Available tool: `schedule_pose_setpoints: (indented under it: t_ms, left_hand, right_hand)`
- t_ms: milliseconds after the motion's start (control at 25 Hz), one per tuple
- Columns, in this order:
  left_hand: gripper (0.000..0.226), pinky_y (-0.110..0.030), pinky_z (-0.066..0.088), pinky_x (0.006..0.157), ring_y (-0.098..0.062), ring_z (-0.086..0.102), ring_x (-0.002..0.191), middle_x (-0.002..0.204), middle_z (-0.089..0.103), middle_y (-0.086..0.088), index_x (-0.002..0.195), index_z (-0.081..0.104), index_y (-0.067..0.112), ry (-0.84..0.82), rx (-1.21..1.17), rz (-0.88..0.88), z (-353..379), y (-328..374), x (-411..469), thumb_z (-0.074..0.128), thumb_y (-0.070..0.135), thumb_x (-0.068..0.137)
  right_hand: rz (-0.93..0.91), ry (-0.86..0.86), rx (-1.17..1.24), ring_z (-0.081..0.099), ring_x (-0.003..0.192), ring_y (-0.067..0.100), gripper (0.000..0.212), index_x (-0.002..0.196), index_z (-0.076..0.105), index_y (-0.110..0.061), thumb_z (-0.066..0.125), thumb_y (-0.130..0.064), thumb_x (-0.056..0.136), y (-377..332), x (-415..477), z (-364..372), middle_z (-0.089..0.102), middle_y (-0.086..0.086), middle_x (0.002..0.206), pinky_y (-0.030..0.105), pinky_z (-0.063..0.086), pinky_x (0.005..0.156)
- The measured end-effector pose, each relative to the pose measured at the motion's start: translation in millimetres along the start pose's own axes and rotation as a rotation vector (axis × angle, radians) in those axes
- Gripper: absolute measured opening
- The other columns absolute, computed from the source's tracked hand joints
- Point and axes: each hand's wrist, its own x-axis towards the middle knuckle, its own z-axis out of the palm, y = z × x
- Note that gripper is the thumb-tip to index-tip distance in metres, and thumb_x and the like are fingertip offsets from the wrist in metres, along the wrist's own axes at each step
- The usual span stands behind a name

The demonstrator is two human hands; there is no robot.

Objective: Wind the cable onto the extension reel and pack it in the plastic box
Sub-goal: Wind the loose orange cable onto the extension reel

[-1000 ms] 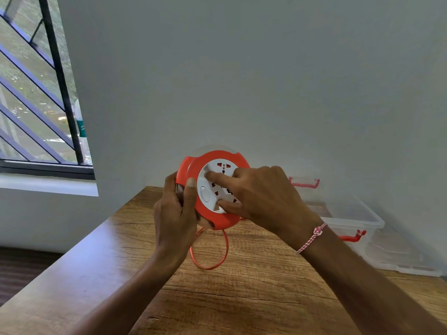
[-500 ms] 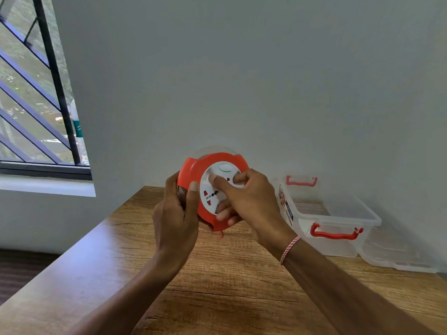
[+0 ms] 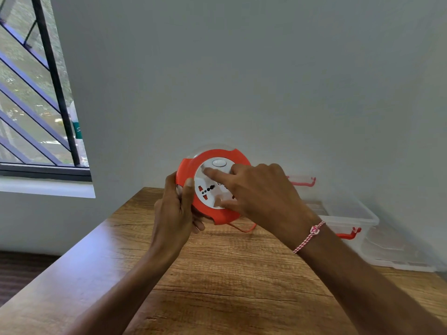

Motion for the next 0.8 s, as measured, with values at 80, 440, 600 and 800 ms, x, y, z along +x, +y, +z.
schedule_pose_setpoints:
  t_ms: [80,440,600,800]
  left_hand:
    - [0.048,-0.027,0.058,0.042,-0.019,0.072,0.047,0.079,0.075,0.009,0.141,0.042,0.019,-0.023,0.003,0.01,0.1,-2.5,1.5,0.041,0.049,0.104]
    - [0.044,-0.022,0.055,0.039,-0.011,0.07,0.043,0.075,0.075,0.011,0.139,0.043,0.029,-0.02,0.017,0.089,3.9,-1.3,-2.8,0.044,0.053,0.102]
    - [0.038,-0.02,0.052,0.036,-0.011,0.069,0.041,0.076,0.074,0.015,0.135,0.044,0.035,0.011,0.036,0.099,0.3,0.0,-2.4,0.044,0.054,0.102]
    - [0.037,-0.026,0.055,0.036,-0.015,0.071,0.044,0.085,0.074,0.017,0.133,0.046,0.032,0.076,0.048,0.045,-4.4,0.8,2.0,0.044,0.054,0.103]
  right_hand:
    - [-0.011,-0.005,-0.02,0.076,0.08,0.024,0.069,0.155,0.036,-0.035,0.058,-0.06,0.095,-4.6,-0.9,5.6,0.075,0.006,0.118,0.034,0.06,0.067]
    - [0.452,0.139,0.353,0.075,0.074,0.022,0.07,0.127,0.065,-0.024,0.071,-0.071,0.077,-24.1,-6.0,15.8,0.078,0.001,0.101,0.029,0.06,0.061]
    - [0.743,-0.006,0.835,0.075,0.058,0.013,0.061,0.131,0.056,-0.027,0.077,-0.058,0.082,-29.4,-1.7,17.0,0.072,0.002,0.114,0.019,0.059,0.05]
    - [1.032,-0.19,1.621,0.076,0.055,0.023,0.061,0.145,0.04,-0.022,0.073,-0.021,0.094,-28.7,4.9,2.0,0.079,0.015,0.09,0.025,0.056,0.046]
